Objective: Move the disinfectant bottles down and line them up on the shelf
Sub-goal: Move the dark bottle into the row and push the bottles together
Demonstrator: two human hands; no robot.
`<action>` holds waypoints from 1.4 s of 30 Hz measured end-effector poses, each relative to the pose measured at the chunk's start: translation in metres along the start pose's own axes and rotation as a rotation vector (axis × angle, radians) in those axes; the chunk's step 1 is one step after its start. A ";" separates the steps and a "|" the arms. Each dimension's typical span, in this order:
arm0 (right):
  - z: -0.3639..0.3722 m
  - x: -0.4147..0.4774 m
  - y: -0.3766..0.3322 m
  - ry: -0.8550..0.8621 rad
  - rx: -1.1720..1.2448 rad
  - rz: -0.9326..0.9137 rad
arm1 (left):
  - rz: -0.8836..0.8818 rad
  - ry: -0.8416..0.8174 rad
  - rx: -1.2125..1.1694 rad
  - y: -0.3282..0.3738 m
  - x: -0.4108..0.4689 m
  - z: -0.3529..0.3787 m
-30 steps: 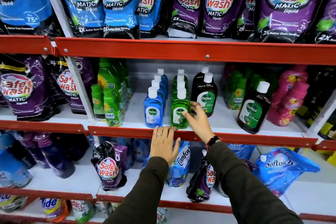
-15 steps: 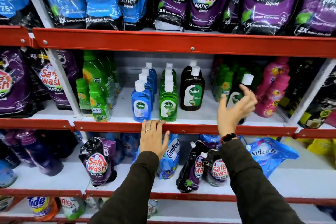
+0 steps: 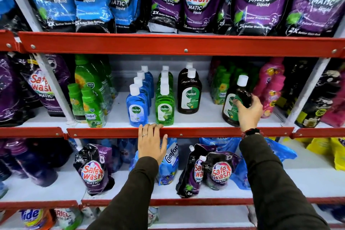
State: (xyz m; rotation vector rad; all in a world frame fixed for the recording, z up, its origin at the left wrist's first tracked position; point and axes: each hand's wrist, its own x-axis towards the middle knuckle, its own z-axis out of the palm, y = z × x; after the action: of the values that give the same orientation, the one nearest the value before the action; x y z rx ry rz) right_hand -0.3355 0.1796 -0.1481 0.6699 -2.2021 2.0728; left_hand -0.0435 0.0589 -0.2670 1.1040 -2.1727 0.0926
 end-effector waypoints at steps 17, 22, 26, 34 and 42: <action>0.035 -0.024 -0.021 -0.686 0.227 -0.005 | -0.019 0.000 -0.002 0.001 0.000 -0.001; 0.055 -0.022 -0.025 -0.786 0.180 -0.044 | -0.020 0.010 0.010 0.002 -0.001 0.001; 0.063 -0.017 -0.023 -0.863 0.152 -0.073 | -0.016 0.045 0.000 0.002 0.000 0.003; 0.061 -0.015 -0.018 -0.916 0.115 -0.119 | -0.045 0.170 -0.253 0.023 -0.002 -0.001; 0.055 -0.063 -0.006 -0.537 0.474 0.192 | 0.154 0.073 -0.593 0.097 0.031 -0.015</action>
State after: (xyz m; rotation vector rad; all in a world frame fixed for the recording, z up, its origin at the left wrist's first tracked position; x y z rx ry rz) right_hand -0.2619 0.1443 -0.1687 1.2185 -2.0591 2.8313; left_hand -0.1198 0.1044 -0.2141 0.5851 -2.0193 -0.4116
